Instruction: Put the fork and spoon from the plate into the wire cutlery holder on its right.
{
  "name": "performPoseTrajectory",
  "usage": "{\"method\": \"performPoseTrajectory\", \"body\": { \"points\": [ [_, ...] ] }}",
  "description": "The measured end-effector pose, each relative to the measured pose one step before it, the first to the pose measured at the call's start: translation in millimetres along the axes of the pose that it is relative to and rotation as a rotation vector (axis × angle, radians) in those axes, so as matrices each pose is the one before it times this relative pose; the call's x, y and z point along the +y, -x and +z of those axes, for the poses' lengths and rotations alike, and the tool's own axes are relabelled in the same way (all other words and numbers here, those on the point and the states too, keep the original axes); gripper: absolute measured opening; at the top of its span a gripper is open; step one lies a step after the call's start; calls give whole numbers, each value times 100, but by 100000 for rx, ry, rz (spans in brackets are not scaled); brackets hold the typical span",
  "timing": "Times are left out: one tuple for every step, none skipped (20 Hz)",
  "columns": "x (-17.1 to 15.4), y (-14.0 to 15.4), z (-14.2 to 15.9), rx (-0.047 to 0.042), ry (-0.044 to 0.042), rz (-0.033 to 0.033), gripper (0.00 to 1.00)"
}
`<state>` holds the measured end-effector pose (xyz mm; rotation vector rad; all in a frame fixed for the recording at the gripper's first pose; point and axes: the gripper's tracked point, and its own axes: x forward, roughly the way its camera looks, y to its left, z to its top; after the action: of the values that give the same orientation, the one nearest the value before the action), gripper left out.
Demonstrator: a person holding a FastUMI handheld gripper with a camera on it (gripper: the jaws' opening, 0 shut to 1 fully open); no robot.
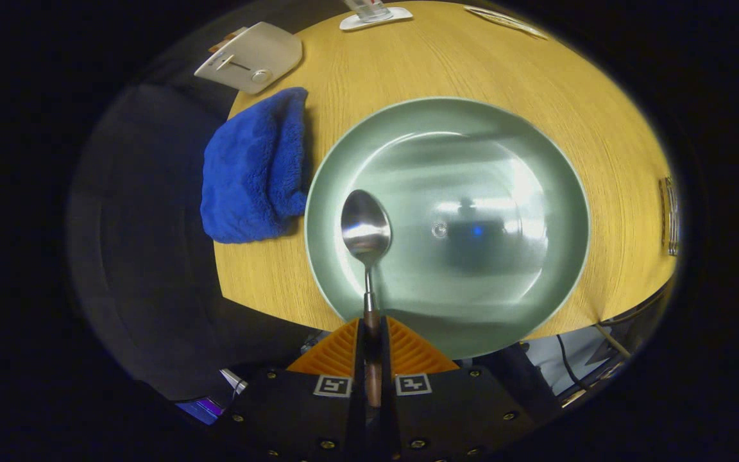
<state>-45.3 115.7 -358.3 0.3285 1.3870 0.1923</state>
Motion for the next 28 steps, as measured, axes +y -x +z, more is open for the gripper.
{"method": "performPoseTrajectory", "body": {
  "points": [
    [-275, -18, 23, 260, -124, -614, 1],
    [-54, 214, -99, -29, 253, 356, 1],
    [-346, 86, 160, -855, -809, -358, 1],
    [-148, 98, 213, -141, -1013, 158, 1],
    [-25, 101, 195, -138, -1112, 365, 1],
    [-157, 84, 75, -490, -1037, -51, 1],
    [-144, 117, 22, -290, -744, -234, 1],
    [-40, 78, 95, -163, -340, 37, 1],
    [-10, 1, 6, -26, -390, 91, 1],
    [91, 71, 44, -27, -317, 277, 1],
    [42, 156, 30, -60, -239, 302, 1],
    [107, 32, 26, -131, -221, 227, 1],
    [36, 113, 23, -179, -306, 331, 1],
    [-8, 140, 32, -172, -370, 254, 1],
    [55, 99, 233, -256, -418, 273, 1],
    [-46, 179, 14, -308, -489, 212, 1],
    [-86, 215, 95, -506, -728, 168, 1],
    [-119, 169, 224, -501, -744, 119, 1],
    [-125, 159, 225, -600, -855, 94, 1],
    [-182, 184, 139, -694, -1082, 72, 1],
    [-232, 237, 263, -820, -1133, 109, 1],
    [-306, 281, 225, -973, -1382, 13, 1],
    [-272, 244, 307, -1059, -1425, -34, 1],
    [-270, 191, 235, -835, -1236, -48, 1],
    [-478, 351, 143, -1054, -1640, -73, 1],
    [-306, 309, 208, -796, -1339, 16, 1],
    [-386, 337, 267, -933, -1500, 43, 1],
    [-290, 76, 302, -935, -1509, 31, 1]
  ]
}}
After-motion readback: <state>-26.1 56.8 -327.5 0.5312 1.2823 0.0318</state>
